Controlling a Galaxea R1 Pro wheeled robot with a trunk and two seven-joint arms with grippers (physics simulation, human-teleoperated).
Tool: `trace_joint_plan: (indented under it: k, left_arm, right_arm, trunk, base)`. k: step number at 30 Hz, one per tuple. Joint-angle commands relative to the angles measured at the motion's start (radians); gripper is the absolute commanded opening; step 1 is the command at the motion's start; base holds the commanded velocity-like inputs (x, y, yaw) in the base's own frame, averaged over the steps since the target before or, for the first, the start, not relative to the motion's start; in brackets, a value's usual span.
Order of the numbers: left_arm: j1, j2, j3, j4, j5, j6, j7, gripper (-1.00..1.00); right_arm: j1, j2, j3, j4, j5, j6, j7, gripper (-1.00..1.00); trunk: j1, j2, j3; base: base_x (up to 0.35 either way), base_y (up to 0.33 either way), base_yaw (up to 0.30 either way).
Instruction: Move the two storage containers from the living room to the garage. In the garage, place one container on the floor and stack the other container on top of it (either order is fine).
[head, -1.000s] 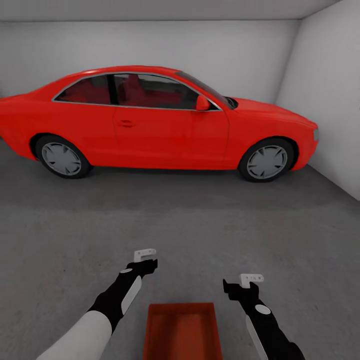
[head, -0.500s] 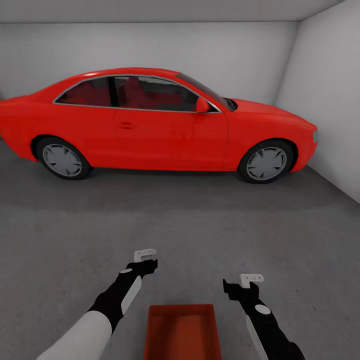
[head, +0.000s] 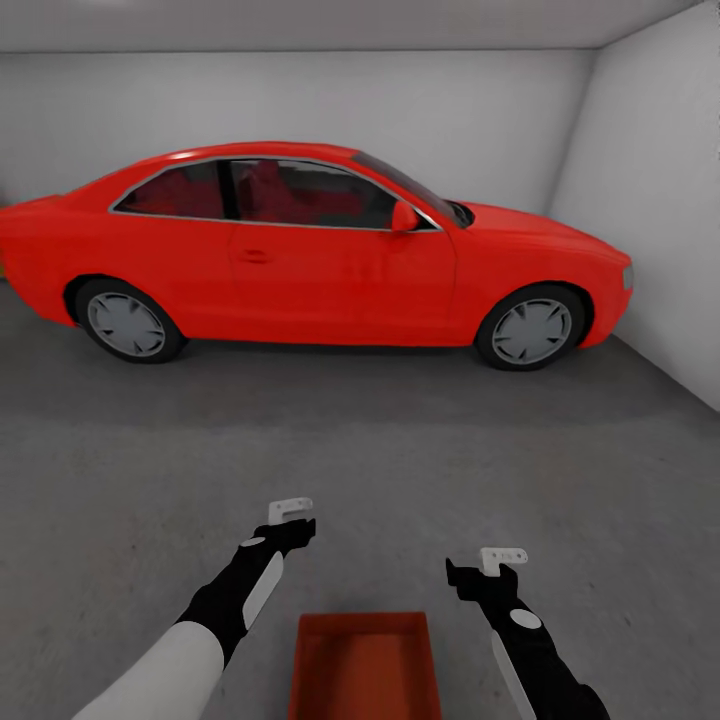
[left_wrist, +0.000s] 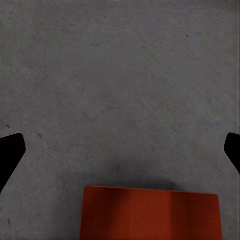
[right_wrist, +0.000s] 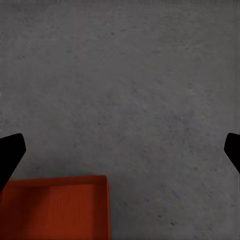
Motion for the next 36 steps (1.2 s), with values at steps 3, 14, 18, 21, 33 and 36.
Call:
trace_joint_plan:
  k: [3, 14, 18, 21, 33, 36]
  left_arm:
    - [0.0, 0.001, -0.006, -0.002, 0.01, 0.004, 0.009, 1.0]
    - [0.0, 0.001, -0.006, -0.002, 0.011, 0.004, 0.009, 1.0]
    - [0.0, 0.001, -0.006, -0.002, 0.011, 0.004, 0.008, 1.0]
    - [0.0, 0.001, -0.006, -0.002, 0.011, 0.004, 0.008, 1.0]
    - [0.0, 0.001, -0.006, -0.002, 0.009, 0.004, 0.009, 1.0]
    - [0.0, 0.001, -0.006, -0.002, 0.009, 0.004, 0.009, 1.0]
  right_arm:
    - [0.0, 0.001, -0.001, -0.002, 0.002, 0.006, -0.002, 1.0]
    - [0.0, 0.001, -0.001, -0.002, 0.002, 0.006, -0.002, 1.0]
    - [0.0, 0.001, -0.001, -0.001, 0.002, 0.006, -0.002, 1.0]
    - [0.0, 0.001, -0.001, -0.002, 0.002, 0.006, -0.002, 1.0]
    - [0.0, 0.001, -0.001, -0.002, 0.002, 0.006, -0.002, 1.0]
    - [0.0, 0.001, -0.001, -0.002, 0.002, 0.006, -0.002, 1.0]
  trunk:
    - [-0.012, 0.021, 0.013]
    - [-0.054, 0.098, 0.063]
    - [-0.069, 0.126, 0.077]
    - [-0.081, 0.147, 0.087]
    - [-0.127, 0.231, 0.135]
    - [-0.138, 0.252, 0.149]
  base:
    - [0.0, 0.0, 0.0]
    - [0.0, 0.0, 0.0]
    - [0.0, 0.0, 0.0]
    - [0.0, 0.0, 0.0]
    - [0.0, 0.0, 0.0]
    - [0.0, 0.0, 0.0]
